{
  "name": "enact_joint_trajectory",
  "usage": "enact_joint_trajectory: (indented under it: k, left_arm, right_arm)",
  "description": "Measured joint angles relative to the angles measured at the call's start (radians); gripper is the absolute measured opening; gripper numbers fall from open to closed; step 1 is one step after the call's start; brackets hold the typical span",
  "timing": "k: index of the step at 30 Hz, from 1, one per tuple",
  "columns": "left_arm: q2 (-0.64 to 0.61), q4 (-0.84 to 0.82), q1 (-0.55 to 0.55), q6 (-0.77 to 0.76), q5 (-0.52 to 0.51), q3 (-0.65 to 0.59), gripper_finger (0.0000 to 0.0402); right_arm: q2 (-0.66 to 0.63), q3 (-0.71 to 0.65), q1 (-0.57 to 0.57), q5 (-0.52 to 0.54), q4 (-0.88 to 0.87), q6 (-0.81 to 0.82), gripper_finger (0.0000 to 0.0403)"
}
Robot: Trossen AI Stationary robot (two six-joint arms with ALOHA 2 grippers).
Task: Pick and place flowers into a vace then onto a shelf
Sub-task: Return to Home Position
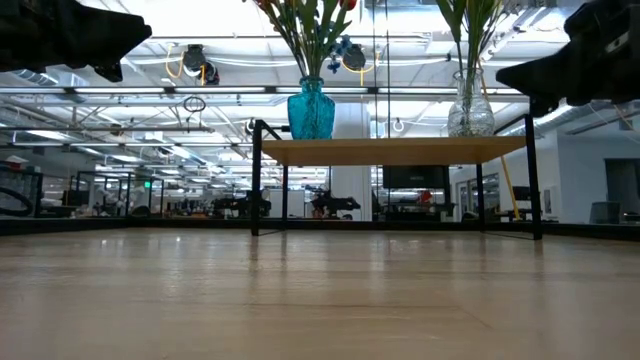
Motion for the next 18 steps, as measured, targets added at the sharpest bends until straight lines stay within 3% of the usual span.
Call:
enact_joint_trajectory:
  k: [6,18]
  left_arm:
    - [0.0,0.0,0.0,0.002,0.0,0.0,0.0097]
    - [0.0,0.0,0.0,0.003,0.0,0.0,0.0097]
  right_arm:
    - [0.008,0.0,0.0,-0.024,-0.012,0.21,0.0]
    - [0.008,0.0,0.0,-0.024,-0.009,0.222,0.0]
